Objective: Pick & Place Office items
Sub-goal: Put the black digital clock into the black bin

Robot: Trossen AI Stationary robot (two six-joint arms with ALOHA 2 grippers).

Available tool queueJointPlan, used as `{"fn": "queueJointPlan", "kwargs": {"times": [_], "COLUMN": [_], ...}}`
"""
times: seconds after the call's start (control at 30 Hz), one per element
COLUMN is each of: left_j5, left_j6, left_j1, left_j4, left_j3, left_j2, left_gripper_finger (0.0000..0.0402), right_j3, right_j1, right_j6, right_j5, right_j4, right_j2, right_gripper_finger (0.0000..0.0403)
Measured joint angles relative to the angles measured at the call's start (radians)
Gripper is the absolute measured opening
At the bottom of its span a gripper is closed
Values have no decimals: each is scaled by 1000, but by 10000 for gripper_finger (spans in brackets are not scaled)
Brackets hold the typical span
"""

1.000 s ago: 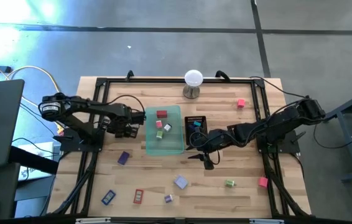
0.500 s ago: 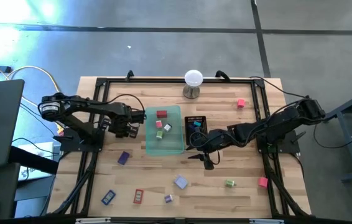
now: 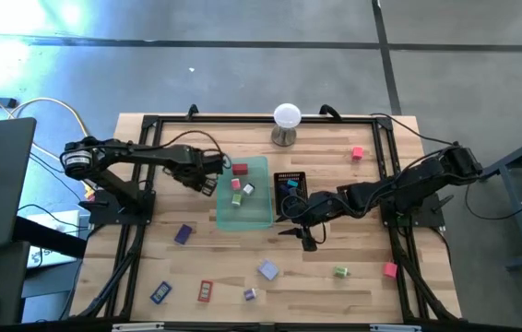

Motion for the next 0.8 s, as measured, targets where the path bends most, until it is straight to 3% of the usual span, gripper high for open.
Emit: {"fn": "queueJointPlan", "kwargs": {"times": [0.43,0.6,0.8], "left_j5": [-17,116,394], "left_j6": [254,518,719], "left_j1": [-4,-23,-31], "left_j4": [-231,-47,183], "left_j3": [418,460,456], "left_j2": [-25,-114,-202], "left_gripper_finger": [153,153,153], "right_j3": [0,0,0], "right_j1": [0,0,0], "right_j6": [-1,-2,8], "right_j5": [1,1,-2], "right_j4": [1,8,37], "right_j2": [0,0,0], "right_gripper_finger": [160,160,160]}}
